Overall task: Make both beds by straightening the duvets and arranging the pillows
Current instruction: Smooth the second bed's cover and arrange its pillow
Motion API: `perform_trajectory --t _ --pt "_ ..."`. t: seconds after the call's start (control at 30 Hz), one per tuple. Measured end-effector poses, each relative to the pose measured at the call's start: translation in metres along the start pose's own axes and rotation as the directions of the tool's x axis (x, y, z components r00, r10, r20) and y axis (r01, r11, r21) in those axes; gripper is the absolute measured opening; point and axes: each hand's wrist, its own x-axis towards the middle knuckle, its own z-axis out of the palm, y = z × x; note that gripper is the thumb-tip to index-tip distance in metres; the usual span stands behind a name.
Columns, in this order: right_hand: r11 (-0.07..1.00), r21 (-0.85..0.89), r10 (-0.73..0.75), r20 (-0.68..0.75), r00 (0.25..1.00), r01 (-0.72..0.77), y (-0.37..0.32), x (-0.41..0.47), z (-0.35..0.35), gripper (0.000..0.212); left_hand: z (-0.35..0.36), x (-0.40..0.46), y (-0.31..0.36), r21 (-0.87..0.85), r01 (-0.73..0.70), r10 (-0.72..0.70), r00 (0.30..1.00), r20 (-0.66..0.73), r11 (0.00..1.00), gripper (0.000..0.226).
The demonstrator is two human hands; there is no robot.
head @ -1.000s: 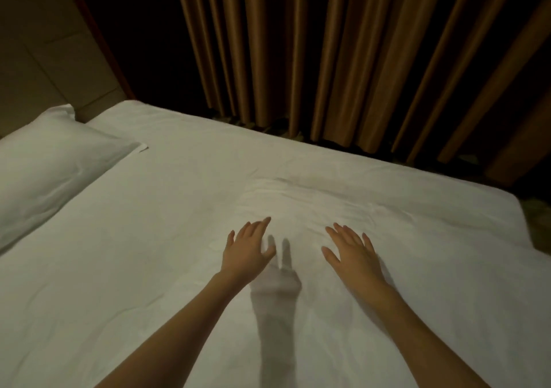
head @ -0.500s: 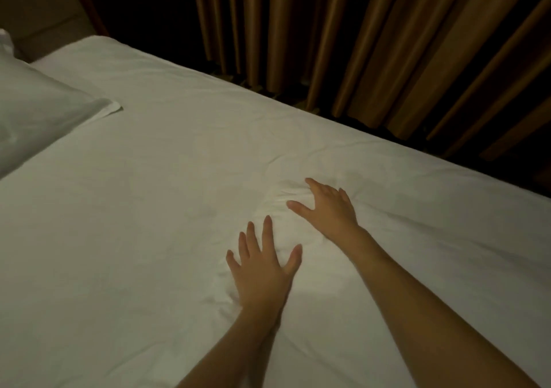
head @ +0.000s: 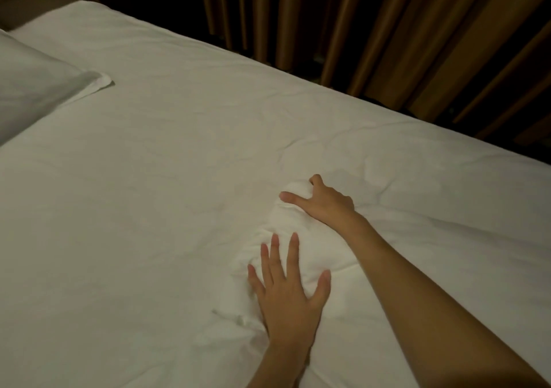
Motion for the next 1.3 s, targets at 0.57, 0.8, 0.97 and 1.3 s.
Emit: perform_trajectory --t 0.57,0.8,0.97,1.3 --pt "0.998 0.055 -0.009 -0.173 0.985 0.019 -0.012 -0.024 0.012 0.092 -0.057 -0.010 -0.043 0.026 0.392 -0.393 0.918 0.048 0.919 0.088" --pt "0.999 0.009 0.041 -0.469 0.882 -0.041 0.004 -0.046 0.005 0.082 -0.050 -0.023 -0.046 0.006 0.345 -0.344 0.936 -0.068 0.938 0.100" --pt "0.993 -0.120 -0.019 -0.323 0.946 -0.021 0.032 -0.040 -0.013 0.090 -0.043 -0.024 -0.045 0.014 0.345 -0.340 0.930 -0.138 0.938 0.093" --pt "0.999 0.034 0.038 -0.326 0.945 -0.028 0.047 -0.055 -0.009 0.081 -0.024 -0.028 -0.048 0.046 0.341 -0.326 0.924 -0.198 0.939 0.076"
